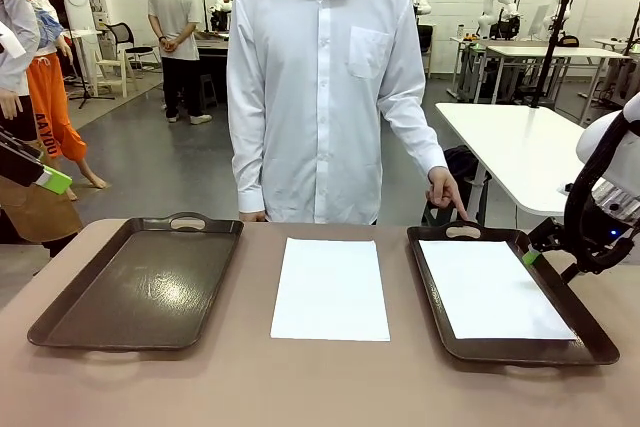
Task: Sort the A4 documents.
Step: Receive the A4 Paper.
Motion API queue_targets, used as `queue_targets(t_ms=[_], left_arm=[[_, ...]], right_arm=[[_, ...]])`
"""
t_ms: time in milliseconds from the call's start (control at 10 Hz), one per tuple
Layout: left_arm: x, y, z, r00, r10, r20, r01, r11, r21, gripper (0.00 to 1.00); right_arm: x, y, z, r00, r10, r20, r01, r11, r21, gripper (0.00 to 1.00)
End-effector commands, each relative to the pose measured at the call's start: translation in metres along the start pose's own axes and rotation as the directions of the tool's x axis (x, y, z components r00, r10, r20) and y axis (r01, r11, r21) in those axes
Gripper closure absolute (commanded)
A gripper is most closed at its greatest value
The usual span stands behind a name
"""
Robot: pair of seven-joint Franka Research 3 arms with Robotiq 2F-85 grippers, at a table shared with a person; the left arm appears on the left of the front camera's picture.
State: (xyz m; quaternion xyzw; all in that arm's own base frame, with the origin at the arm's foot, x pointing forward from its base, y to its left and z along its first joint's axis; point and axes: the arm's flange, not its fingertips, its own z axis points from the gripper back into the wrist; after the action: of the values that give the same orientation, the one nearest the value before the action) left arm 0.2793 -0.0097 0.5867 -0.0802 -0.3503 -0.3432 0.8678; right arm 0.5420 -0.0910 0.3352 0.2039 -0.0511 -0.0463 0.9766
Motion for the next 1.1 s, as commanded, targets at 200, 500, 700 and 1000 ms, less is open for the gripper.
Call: queue_targets(t_ms=[200, 500, 700, 1000], left_arm=[[0.0, 0.001, 0.0, 1.0, 0.001, 0.0, -0.001, 1.0, 0.0, 0.0], [0.0, 0.001, 0.0, 1.0, 0.001, 0.0, -0.001, 1.0, 0.0, 0.0], [0.0, 0.001, 0.0, 1.0, 0.001, 0.0, -0.001, 1.0, 0.0, 0.0], [0.0, 0.001, 0.0, 1.0, 0.001, 0.0, -0.001, 1.0, 0.0, 0.0]], right_arm=[[0.001, -0.001, -0.002, 1.0, 0.01, -0.005, -0.01, 1.0, 0.001, 0.03], [0.001, -0.001, -0.002, 1.0, 0.01, -0.005, -0.01, 1.0, 0.001, 0.03], [-0.008, 0.021, 0.016, 0.992, 0.108, 0.058, -0.107, 0.994, -0.026, 0.03], [-0.021, 0.091, 0.082, 0.886, 0.416, 0.205, -0.433, 0.9, 0.045, 0.03]])
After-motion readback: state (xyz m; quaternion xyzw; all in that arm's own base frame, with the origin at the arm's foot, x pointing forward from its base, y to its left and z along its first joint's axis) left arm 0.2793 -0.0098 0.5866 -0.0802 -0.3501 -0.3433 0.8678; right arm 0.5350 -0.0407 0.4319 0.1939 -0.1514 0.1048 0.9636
